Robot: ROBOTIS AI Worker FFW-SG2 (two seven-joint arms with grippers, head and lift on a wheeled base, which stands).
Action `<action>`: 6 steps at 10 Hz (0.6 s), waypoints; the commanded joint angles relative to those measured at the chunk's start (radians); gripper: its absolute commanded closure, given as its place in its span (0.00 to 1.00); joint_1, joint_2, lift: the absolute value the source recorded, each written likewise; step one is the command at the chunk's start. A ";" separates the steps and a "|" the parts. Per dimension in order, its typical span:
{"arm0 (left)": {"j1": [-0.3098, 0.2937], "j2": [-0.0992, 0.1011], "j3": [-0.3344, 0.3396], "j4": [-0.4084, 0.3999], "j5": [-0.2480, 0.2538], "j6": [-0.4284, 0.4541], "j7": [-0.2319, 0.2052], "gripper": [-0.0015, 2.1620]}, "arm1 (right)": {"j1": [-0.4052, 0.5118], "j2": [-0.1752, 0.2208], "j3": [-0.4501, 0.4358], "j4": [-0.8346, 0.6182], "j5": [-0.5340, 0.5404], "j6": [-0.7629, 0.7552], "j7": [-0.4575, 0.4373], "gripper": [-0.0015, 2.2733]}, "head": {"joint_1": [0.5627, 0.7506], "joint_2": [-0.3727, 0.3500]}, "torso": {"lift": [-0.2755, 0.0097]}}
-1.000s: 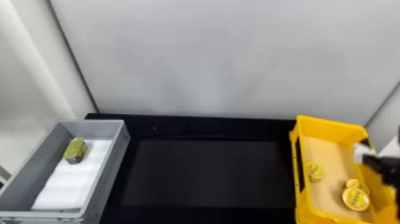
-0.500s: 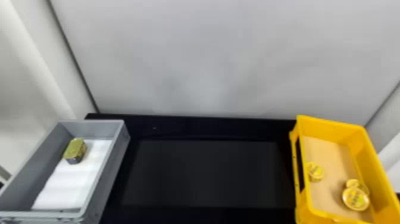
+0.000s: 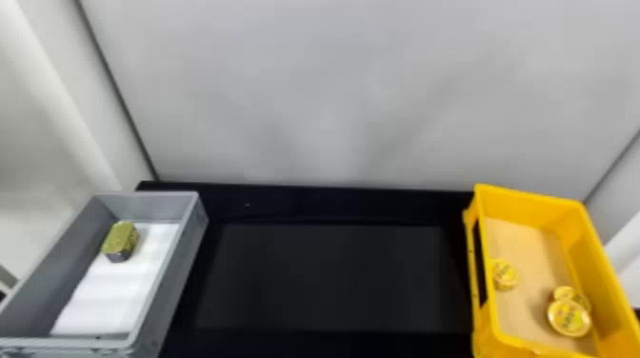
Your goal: Pick up the round yellow can and place it in the yellow rectangular box
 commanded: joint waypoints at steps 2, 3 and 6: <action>0.002 -0.003 0.000 -0.001 0.002 -0.002 0.000 0.04 | -0.015 0.004 0.004 -0.005 -0.005 -0.051 -0.004 0.07 | 0.70 0.53 | 0.77; 0.005 -0.003 0.003 -0.001 0.002 -0.001 0.001 0.04 | -0.019 0.007 0.006 -0.005 -0.010 -0.044 -0.005 0.07 | 0.70 0.53 | 0.77; 0.014 -0.003 0.018 -0.014 0.002 -0.001 0.001 0.04 | -0.061 0.010 0.020 -0.007 -0.016 -0.008 -0.009 0.07 | 0.70 0.53 | 0.77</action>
